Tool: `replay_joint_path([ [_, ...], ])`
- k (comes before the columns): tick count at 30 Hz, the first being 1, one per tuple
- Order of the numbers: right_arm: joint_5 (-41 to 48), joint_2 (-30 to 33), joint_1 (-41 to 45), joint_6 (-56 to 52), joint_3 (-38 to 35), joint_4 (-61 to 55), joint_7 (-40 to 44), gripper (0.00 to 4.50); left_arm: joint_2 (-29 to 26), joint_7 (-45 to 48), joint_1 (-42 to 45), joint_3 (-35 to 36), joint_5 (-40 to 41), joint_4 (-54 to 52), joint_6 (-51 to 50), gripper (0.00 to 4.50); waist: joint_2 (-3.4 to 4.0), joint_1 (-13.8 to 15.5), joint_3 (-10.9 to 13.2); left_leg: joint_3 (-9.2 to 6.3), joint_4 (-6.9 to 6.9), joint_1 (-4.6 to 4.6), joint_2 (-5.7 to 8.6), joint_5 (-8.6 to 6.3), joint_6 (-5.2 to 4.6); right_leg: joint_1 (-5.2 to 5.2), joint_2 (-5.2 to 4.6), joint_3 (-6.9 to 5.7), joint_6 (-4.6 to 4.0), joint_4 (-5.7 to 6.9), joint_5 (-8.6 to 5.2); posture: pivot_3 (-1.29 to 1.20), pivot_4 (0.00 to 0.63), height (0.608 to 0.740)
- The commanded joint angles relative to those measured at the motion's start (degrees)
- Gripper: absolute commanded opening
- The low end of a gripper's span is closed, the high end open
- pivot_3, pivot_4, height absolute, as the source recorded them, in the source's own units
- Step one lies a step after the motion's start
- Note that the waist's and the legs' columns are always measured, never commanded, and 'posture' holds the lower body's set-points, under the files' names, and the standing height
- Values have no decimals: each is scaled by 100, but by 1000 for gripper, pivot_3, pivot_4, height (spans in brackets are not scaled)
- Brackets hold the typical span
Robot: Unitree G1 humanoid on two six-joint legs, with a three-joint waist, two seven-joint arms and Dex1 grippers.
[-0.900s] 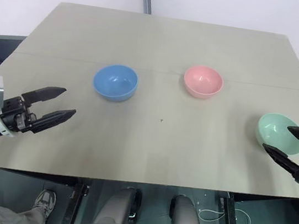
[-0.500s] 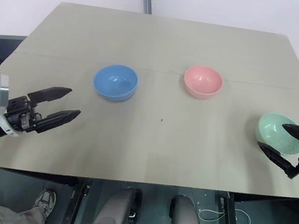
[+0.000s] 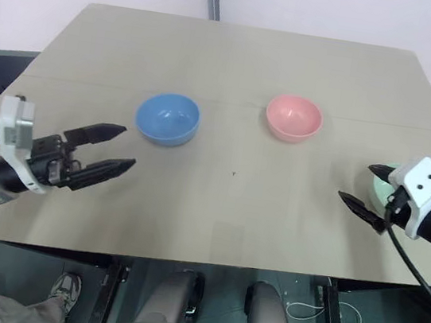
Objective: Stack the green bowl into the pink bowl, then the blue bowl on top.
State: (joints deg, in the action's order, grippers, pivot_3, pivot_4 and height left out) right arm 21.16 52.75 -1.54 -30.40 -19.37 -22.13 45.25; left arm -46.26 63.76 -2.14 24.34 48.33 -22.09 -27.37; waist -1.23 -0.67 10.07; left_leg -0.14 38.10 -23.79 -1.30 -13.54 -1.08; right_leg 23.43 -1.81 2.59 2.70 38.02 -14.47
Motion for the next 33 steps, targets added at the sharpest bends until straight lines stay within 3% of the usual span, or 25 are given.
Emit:
replay_joint_path([
  [1,-356,188,62,-228,-6,137,-285,4475,-14,481,52,-92,23,-229,347,4500,0,3,0,4,0,-1,0,0,0,1,0,0,-6,0,-3,0,150,740],
  [18,-771,-132,18,-984,102,363,-946,4475,215,665,485,-276,-80,42,751,4500,1,-5,0,4,6,-1,-2,0,-1,-1,5,-3,14,4,7,0,150,740],
  [23,-854,-246,246,-935,357,611,-1029,2369,243,710,523,-280,-105,107,780,4500,1,-8,0,4,8,0,-1,0,-1,-3,6,-4,14,5,8,0,150,740],
  [24,-871,-255,286,-902,408,635,-1023,1716,244,714,528,-276,-106,117,781,4500,1,-8,0,4,8,0,-1,0,-1,-3,7,-4,14,5,8,0,150,740],
  [27,-921,-282,350,-852,500,655,-1045,313,242,720,527,-267,-113,136,792,4500,2,-8,-1,3,8,-1,-2,0,-1,-2,8,-4,15,5,8,0,150,740],
  [28,-936,-288,354,-829,520,664,-1044,51,242,720,520,-264,-115,137,795,4500,2,-7,-1,3,8,-1,-2,0,0,-2,8,-4,15,5,9,0,150,740],
  [33,-1051,-343,356,-679,577,717,-1069,51,253,704,441,-254,-124,93,804,4500,2,-6,-1,3,8,-1,-2,0,-1,-3,7,-4,16,5,9,0,150,740],
])
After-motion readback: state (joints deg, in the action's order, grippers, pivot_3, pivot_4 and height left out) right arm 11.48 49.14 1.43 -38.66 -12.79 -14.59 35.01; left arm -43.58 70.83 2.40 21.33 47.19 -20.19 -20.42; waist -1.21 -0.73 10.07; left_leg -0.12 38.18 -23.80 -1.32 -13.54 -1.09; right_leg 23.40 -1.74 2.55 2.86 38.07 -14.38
